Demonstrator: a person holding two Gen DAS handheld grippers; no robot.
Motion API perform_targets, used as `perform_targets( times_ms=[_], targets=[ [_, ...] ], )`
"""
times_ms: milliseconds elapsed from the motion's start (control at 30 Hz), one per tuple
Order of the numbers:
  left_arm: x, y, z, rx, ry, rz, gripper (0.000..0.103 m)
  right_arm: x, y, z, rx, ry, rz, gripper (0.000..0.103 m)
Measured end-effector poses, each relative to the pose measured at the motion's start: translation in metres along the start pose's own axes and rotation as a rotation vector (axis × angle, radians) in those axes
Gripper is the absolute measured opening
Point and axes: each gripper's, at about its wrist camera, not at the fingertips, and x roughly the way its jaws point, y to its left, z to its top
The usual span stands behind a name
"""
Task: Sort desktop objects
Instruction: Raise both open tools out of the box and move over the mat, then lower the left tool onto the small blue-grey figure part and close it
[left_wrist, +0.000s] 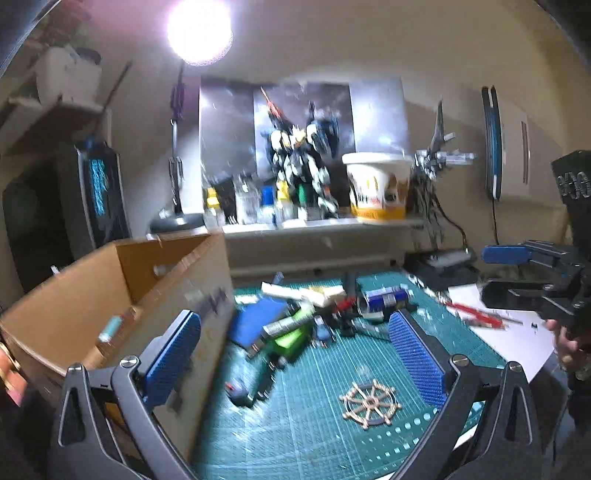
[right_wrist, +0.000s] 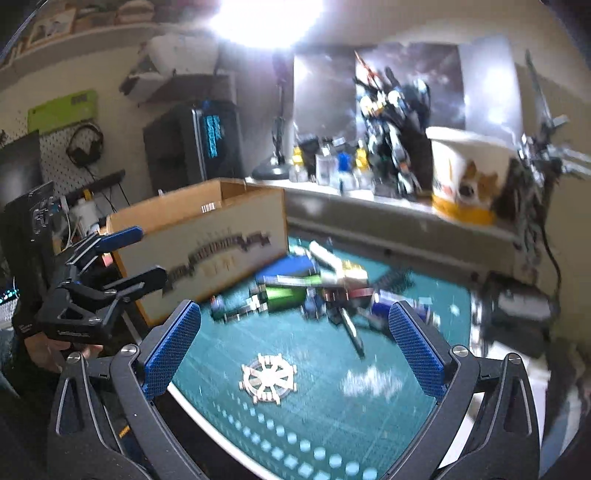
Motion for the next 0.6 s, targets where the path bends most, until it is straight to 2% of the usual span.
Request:
perform_targets(
  times_ms=[100,167,267,333,500,600],
  targets=[
    [0.027,0.000,-0.020,-0.054,0.072,-0.061,0.103,0.004,-0.008,-0.019,0.023,0.041,-0.025,0.102],
    [0.041,0.002,-0.028,-0.087,0.087,-0.109,0.103,0.006,-0.015,-0.029,0.045,0.065,-0.030,0.102],
    [0.060,0.000,-0.040,-0.049,0.094,-0.088,0.103,0.007,-0.024,-0.039,0.084,0.079,-0.015,0.102],
    [0.069,0.002,-0.042,-0.054,0.127,-0.090,0.102,0.006,-0.026,-0.043,0.084,0.088,-0.017,0.102],
    [0.078,0.013,-0.048,-0.092,0.179,-0.080,0.088,0.009,-0.030,-0.055,0.064,0.118,-0.022,0.102],
    [0.084,0.018,-0.058,-0.105,0.226,-0.056,0.073,0.017,-0.035,-0.062,0.086,0.139,-0.004,0.102]
  ],
)
